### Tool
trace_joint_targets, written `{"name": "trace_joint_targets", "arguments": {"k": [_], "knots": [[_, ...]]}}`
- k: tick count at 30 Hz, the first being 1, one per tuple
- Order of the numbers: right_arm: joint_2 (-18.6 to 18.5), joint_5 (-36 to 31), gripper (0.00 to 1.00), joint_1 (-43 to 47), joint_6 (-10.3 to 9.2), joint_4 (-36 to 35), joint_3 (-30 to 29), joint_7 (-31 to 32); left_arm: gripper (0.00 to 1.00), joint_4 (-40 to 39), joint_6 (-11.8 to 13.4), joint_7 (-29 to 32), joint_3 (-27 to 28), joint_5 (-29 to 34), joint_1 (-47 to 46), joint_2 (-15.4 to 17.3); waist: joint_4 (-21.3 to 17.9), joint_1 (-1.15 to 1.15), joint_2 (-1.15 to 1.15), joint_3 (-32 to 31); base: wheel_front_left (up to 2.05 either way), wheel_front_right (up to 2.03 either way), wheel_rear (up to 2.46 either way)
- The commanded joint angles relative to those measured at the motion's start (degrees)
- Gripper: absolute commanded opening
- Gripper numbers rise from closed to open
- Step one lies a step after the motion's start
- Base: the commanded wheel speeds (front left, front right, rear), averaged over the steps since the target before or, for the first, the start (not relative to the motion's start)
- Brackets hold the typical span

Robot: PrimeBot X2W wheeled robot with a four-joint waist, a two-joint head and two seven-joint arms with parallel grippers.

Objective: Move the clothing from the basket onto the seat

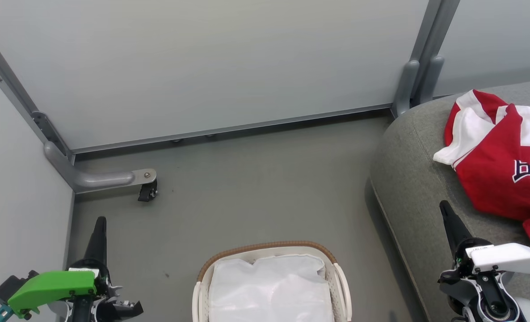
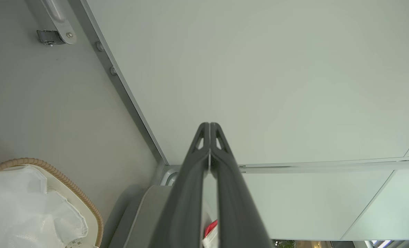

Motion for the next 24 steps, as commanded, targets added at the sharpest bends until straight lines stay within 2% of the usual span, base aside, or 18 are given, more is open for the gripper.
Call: {"name": "trace_joint_targets", "arguments": {"k": [1, 17, 24], "knots": [[-0.34, 1.18, 0.0, 0.45, -0.03, -0.51, -0.31, 0.4, 0.0, -0.41, -0.16, 0.29, 0.32, -1.11, -1.26, 0.41, 0.02, 0.0, 0.0, -0.03, 0.0, 0.0, 0.0], [-0.28, 7.46, 0.0, 0.69, -0.04, -1.16, -1.43, 2.12, 0.0, -1.03, -0.18, 1.91, 0.55, -7.09, -1.79, 0.44, 0.27, 0.0, 0.0, -0.35, 0.0, 0.0, 0.0], [-0.22, 7.51, 0.0, 0.7, -0.04, -1.14, -1.49, 2.24, 0.0, -1.0, -0.18, 2.01, 0.53, -7.08, -1.7, 0.44, 0.29, 0.0, 0.0, -0.37, 0.0, 0.0, 0.0]]}}
